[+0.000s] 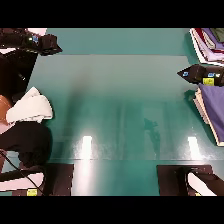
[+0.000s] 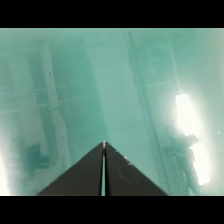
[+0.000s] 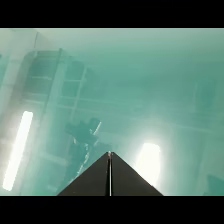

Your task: Fold the shirts.

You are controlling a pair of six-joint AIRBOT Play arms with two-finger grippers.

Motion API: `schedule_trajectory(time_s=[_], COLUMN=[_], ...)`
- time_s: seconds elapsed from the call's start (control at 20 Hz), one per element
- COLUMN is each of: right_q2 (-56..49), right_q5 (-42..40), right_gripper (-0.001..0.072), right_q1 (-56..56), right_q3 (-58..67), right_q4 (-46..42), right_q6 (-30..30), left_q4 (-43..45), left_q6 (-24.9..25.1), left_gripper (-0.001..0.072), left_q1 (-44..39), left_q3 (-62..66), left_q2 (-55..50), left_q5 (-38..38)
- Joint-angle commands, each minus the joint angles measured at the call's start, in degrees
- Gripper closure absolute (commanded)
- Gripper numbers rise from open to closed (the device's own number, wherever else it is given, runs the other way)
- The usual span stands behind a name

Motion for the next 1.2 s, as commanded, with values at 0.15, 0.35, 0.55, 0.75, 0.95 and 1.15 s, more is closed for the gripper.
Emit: schedule_trajectory(time_s=[0.15,0.35,0.55,0.75,0.95,1.15], right_q2=[0.0,0.0,0.0,0.0,0.0,0.0], right_q5=[0.0,0.1,0.1,0.0,0.2,0.0], right_gripper=[0.0694,0.0694,0.0694,0.0694,0.0694,0.0694], right_q1=[0.1,0.1,0.1,0.1,0.1,0.1], right_q3=[0.1,0.1,0.1,0.1,0.1,0.1], right_q4=[0.1,0.1,0.1,0.1,0.1,0.1], right_q6=[0.0,0.0,0.0,0.0,0.0,0.0], left_q4=[0.0,0.0,0.0,0.4,13.1,21.6], left_q6=[0.0,0.0,0.0,0.2,0.2,0.0], left_gripper=[0.0673,0.0673,0.0673,0.0673,0.0673,0.0632], left_q1=[0.0,0.0,0.0,0.9,7.7,16.3], left_q3=[0.0,0.0,0.0,0.5,-1.5,-15.7], left_q2=[0.0,0.0,0.0,0.1,2.9,9.1], left_q5=[0.0,0.0,0.0,2.1,-12.5,-15.0])
